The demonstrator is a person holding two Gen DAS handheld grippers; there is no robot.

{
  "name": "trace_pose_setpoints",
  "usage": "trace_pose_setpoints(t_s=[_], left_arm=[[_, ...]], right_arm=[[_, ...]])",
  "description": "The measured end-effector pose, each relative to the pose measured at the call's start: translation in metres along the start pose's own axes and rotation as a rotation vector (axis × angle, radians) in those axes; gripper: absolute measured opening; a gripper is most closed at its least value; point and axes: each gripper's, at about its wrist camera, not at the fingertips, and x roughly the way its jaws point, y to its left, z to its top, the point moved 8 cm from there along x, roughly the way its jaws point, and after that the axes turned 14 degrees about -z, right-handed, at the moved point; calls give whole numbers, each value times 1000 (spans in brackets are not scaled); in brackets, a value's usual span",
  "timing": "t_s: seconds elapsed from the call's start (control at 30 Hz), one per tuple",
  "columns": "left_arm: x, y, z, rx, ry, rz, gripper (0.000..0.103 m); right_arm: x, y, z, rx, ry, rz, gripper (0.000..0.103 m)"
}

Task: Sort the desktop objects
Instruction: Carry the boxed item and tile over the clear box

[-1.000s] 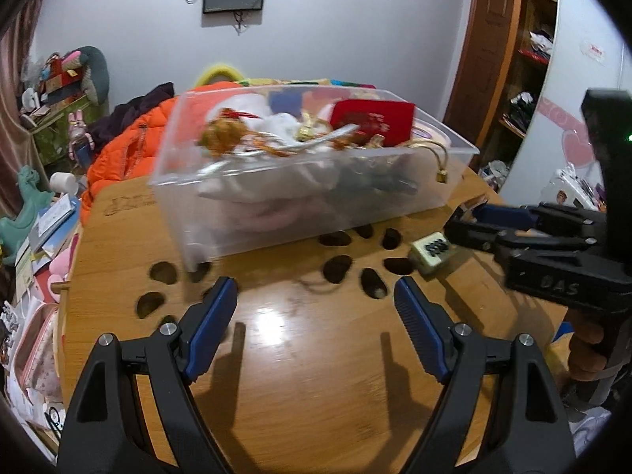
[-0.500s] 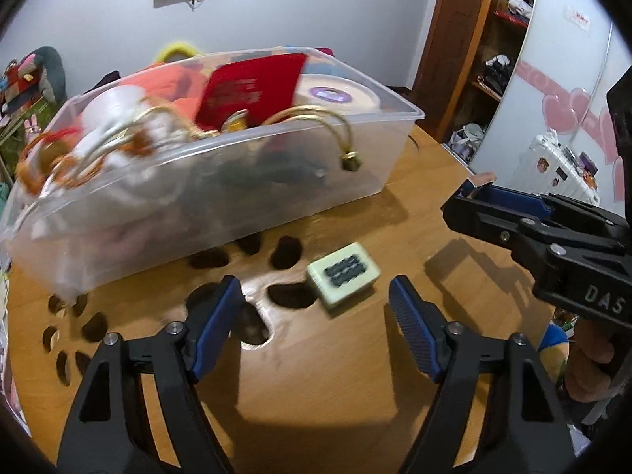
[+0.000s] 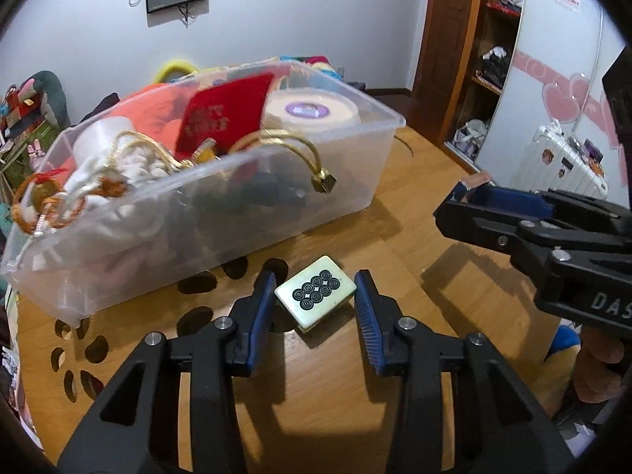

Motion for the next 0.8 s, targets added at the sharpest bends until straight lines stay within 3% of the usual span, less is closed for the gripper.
trace_pose_setpoints(t_s=[0.47, 0.8], left_arm=[[-67, 23, 38, -8, -193, 10, 41], [-104, 57, 65, -42, -315, 45, 41]], right_arm=[[-23, 29, 42, -81, -110, -11, 44], [-10, 53, 64, -121, -137, 0, 44]])
